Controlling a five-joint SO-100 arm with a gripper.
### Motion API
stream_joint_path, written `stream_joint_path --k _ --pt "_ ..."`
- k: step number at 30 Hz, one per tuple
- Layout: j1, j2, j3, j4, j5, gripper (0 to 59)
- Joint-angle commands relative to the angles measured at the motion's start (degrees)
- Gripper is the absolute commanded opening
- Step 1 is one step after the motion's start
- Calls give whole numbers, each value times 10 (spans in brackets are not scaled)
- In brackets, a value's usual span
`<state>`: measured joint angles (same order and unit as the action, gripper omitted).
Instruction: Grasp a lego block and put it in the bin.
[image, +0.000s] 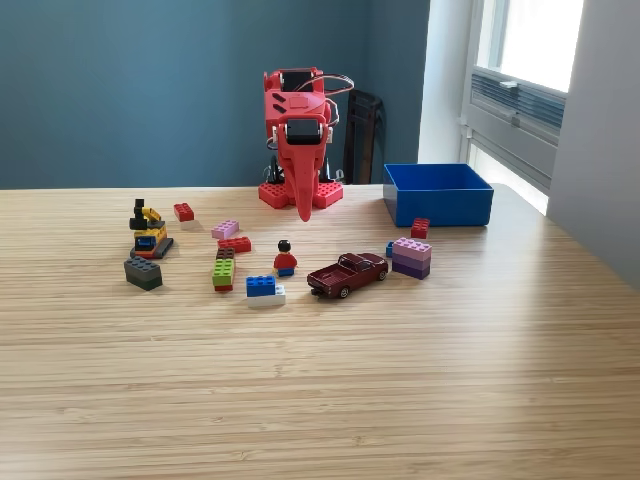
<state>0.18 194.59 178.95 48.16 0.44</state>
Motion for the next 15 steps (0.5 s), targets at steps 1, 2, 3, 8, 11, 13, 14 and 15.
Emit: stream_joint_path --k 1,2,3,8,11,13,14,15 --pt "-29 10 -95 41 -33 2" --pt "-29 1 -99 42 -35 2" --pt "-29 -11 -103 42 -37 2" --pt "-30 -91 -144 43 -32 0" --pt "-32 -149 -185 60 -31 2" --pt "-35 -189 -215 78 -36 11" --pt "-36 -207 -230 86 -36 12" --pt "-38 -229 -244 92 -34 13"
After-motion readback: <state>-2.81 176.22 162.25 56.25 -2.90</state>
